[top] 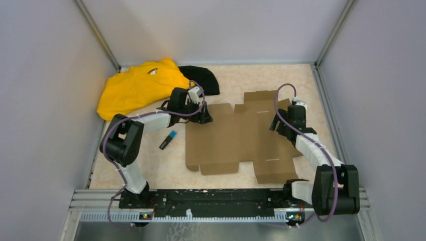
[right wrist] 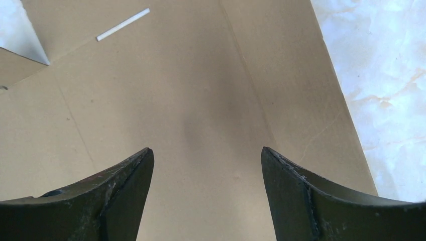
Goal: Fold the paper box
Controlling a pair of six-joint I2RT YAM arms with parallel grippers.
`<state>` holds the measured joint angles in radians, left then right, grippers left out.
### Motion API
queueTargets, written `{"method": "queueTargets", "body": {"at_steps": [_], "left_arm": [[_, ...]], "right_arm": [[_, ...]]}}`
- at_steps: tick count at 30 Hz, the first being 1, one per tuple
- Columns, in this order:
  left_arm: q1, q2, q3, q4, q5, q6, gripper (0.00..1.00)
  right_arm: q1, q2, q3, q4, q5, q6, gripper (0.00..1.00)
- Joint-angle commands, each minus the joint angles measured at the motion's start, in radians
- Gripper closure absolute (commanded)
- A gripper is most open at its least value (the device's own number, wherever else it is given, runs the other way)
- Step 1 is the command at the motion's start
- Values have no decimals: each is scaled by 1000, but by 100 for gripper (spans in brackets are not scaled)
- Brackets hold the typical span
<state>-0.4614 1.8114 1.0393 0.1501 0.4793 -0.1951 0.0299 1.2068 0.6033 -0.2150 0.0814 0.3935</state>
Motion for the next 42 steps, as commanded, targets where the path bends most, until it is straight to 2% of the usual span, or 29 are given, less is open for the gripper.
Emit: {"method": "queueTargets", "body": {"at_steps": [1, 4, 11, 15, 21, 31, 42], "left_arm": [[15, -121, -95, -100, -91, -46, 24], [15, -161, -140, -94, -77, -62, 23], [-9, -120, -160, -101, -96, -137, 25], [-14, -81, -159, -104, -149, -164, 26], [-3, -21, -157, -123, -223, -194, 27], [106, 3, -209, -80, -234, -215, 27], [211, -53, -280, -62, -219, -193, 28]], "right_arm": [[1, -72, -14, 86, -38, -28, 23], [1, -77, -32, 105, -78, -50, 23], [13, 25, 8, 104, -225, -94, 25], [58, 115, 33, 117, -235, -103, 27], [86, 146, 49, 141, -234, -97, 27], [85, 161, 100, 133, -226, -100, 27], [85, 164, 114, 133, -235, -93, 27]]}}
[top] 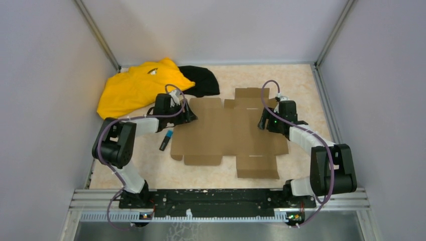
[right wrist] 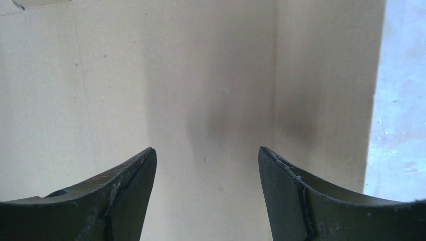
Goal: Fold the paper box
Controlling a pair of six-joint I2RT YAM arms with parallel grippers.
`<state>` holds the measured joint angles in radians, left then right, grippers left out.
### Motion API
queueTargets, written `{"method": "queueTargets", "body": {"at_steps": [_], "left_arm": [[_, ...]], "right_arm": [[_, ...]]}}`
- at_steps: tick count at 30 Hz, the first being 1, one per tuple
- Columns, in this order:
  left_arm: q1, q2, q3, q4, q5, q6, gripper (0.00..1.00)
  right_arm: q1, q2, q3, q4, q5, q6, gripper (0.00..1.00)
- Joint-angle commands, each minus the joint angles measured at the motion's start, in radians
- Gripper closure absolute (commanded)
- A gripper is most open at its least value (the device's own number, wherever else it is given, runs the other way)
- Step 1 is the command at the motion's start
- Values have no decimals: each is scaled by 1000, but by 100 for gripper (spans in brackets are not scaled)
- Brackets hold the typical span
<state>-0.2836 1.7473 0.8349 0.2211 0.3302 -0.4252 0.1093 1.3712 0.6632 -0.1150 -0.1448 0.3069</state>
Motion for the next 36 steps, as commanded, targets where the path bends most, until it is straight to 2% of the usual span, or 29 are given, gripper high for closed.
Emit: {"method": "queueTargets", "body": {"at_steps": [1, 13, 19, 28, 36], "left_arm": [[39, 0, -85, -126, -65, 37, 28], [102, -97, -117, -161, -79, 54, 28], [104, -98, -84, -183, -47, 80, 26], [100, -152, -1, -242, 32, 111, 26], [70, -118, 35, -235, 55, 111, 27]], "right_arm": [[6, -1, 57, 30, -6, -8, 27], [-4, -43, 116, -27, 77, -24, 25], [-65, -29, 111, 14, -7, -41, 23], [-105, 78, 115, 106, -38, -42, 24], [-105, 184, 148, 146, -61, -53, 26]]}}
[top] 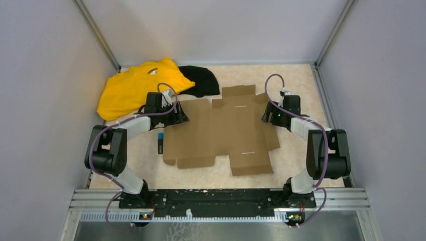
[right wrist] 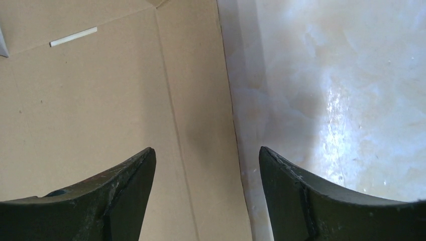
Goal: Fold the paper box
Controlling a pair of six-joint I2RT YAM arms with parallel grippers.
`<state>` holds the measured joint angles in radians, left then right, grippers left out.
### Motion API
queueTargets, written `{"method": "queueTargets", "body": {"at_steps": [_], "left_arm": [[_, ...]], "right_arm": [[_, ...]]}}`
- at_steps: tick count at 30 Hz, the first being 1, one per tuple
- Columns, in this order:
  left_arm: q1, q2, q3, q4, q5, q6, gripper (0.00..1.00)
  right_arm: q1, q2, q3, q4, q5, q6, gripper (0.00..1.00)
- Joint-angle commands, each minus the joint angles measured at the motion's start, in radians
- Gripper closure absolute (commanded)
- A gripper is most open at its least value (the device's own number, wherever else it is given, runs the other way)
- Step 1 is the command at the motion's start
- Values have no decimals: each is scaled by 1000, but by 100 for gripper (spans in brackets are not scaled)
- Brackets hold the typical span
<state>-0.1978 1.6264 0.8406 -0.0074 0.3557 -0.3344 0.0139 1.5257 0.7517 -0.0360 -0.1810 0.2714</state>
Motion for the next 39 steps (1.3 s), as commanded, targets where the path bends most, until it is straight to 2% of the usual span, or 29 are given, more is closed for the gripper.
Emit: {"method": "queueTargets", "body": {"at_steps": [1, 10, 15, 21, 23, 29, 39], "left_arm": [[-20, 11, 28, -1, 33, 19, 27], [-50, 99, 30, 67, 45, 14, 28], [-60, 140, 34, 90, 53, 15, 28], [-78, 168, 38, 111, 59, 15, 28], [-82, 175, 36, 116, 61, 16, 28], [-89, 178, 19, 146, 79, 8, 29], [-94, 131, -4, 168, 113, 9, 29]], "right_arm": [[-9, 37, 61, 69, -25, -20, 26], [-10, 79, 72, 87, -33, -32, 34], [-10, 105, 78, 98, -73, -27, 46], [-9, 120, 99, 63, -92, -31, 70], [-9, 100, 106, 40, -68, -39, 75], [102, 13, 223, -160, 162, -124, 80], [422, -18, 560, -503, 672, -363, 82]]}}
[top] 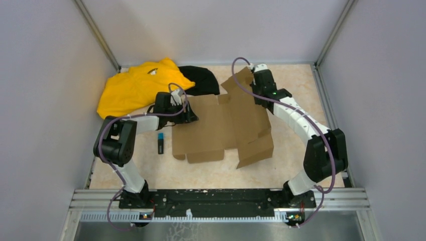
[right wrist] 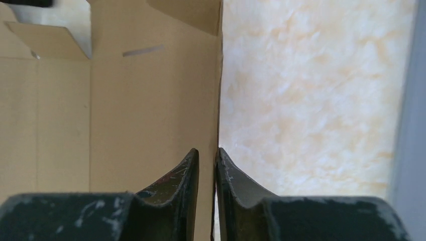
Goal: Fold the paper box
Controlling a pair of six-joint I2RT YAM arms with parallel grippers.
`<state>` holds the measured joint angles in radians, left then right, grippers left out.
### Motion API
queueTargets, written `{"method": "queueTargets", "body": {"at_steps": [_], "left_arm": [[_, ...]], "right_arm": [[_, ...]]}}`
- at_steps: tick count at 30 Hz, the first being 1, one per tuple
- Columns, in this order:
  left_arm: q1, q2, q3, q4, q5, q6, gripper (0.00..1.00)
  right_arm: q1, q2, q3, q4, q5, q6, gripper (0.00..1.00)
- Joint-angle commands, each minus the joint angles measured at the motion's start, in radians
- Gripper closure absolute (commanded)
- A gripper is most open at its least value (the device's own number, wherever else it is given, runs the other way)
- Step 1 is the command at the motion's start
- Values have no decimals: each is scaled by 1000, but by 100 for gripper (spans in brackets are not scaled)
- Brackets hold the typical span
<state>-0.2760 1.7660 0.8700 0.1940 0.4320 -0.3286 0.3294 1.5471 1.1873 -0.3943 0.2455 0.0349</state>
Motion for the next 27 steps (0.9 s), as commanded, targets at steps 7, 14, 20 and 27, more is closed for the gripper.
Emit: {"method": "queueTargets", "body": {"at_steps": [7, 14, 20, 27], "left_arm": [[-14, -27, -51, -19, 48, 4, 29], [-14, -23, -63, -4, 57, 2, 29], [-14, -25, -68, 1, 54, 1, 29], [-14, -13, -71, 5, 59, 12, 28]], "right_arm": [[321, -46, 162, -244, 493, -245, 82], [395, -105, 106, -233, 549, -254, 83], [359, -83, 102, -221, 561, -188, 69], [12, -122, 41, -130, 87, 132, 3]]}}
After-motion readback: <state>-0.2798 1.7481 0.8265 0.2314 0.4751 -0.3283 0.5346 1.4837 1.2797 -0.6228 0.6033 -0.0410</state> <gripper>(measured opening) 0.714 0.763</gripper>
